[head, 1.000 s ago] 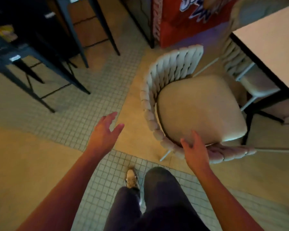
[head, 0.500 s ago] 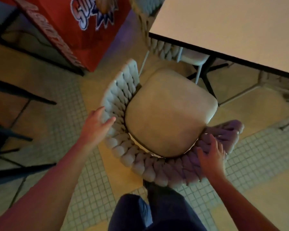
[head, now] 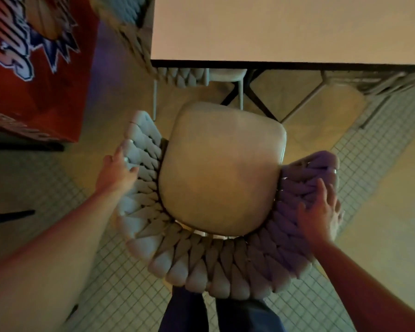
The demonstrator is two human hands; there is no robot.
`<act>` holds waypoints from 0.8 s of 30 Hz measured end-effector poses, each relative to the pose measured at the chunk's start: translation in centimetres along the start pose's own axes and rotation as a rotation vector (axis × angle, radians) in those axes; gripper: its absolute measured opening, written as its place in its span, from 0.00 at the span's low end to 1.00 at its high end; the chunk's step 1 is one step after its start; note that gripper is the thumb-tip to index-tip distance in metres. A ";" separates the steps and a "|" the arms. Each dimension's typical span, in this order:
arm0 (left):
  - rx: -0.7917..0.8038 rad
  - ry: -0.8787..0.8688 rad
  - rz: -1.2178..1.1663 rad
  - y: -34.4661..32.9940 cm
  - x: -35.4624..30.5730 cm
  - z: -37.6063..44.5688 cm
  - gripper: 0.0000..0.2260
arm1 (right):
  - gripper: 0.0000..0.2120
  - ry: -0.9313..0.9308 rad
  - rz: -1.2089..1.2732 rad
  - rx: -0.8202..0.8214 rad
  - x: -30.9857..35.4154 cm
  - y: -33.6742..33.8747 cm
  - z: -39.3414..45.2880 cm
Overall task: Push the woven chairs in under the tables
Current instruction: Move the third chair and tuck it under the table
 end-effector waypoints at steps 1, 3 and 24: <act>0.014 0.022 -0.007 -0.2 0.6 0.9 0.32 | 0.36 -0.044 0.012 -0.026 -1.0 0.1 0.5; 0.047 0.047 -0.032 -0.6 1.6 2.3 0.29 | 0.41 -0.065 0.060 -0.002 -2.7 0.3 0.9; 0.074 0.095 0.066 -6.0 -5.7 -2.9 0.22 | 0.45 0.113 0.131 0.122 -11.3 5.8 11.2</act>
Point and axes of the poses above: each hand's wrist, its own z-axis towards the middle knuckle, its own y-axis out of the back of the hand, x = y × z, the point moved 1 cm from there along z, towards the middle knuckle, and after that the axes turned 5 degrees about -y, right-handed, at the moved point
